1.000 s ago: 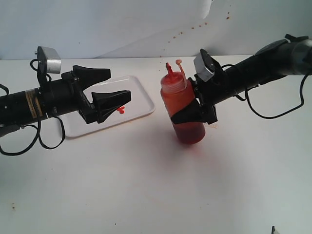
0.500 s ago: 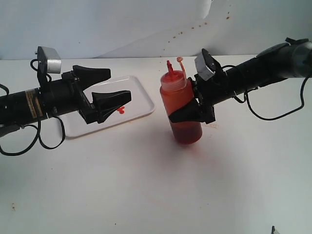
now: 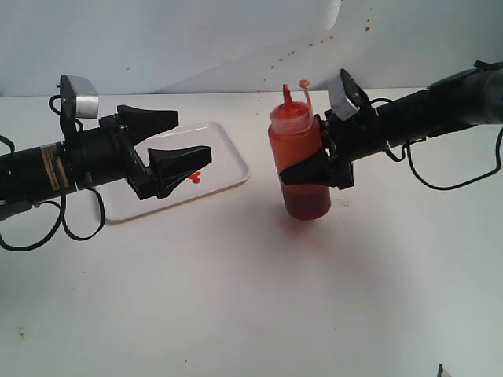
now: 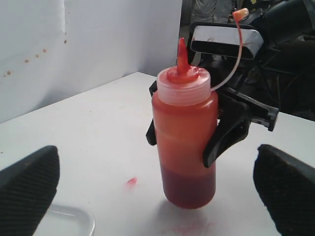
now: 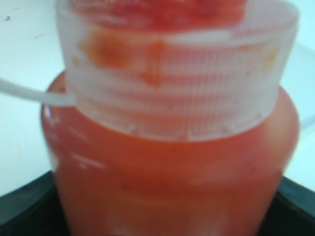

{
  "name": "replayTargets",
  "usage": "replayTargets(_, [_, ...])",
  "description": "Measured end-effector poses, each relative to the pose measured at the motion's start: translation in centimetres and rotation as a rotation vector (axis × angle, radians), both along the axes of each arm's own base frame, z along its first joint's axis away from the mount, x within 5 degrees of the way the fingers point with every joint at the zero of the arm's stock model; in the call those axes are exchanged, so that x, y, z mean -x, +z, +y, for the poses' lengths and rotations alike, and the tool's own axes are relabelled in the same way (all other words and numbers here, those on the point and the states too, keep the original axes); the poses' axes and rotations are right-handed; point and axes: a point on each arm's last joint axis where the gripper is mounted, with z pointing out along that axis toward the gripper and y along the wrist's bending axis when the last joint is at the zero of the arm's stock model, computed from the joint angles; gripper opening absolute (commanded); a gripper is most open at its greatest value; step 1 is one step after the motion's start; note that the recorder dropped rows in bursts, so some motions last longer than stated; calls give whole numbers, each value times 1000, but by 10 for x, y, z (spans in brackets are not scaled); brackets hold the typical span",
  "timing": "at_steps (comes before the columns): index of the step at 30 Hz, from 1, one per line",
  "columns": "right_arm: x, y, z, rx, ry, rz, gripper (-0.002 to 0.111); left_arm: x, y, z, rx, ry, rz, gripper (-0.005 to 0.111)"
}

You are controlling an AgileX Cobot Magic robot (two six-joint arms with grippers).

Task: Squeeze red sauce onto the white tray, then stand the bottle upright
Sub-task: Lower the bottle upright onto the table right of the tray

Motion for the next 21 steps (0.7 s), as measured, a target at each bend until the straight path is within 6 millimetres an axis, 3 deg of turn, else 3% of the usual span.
replayTargets(12, [-11, 1, -31, -40, -87, -38, 0, 0, 0, 0, 0, 0, 0, 105])
replayTargets(21, [-17, -42, -33, -150, -154, 54, 0, 0, 0, 0, 0, 0, 0, 105])
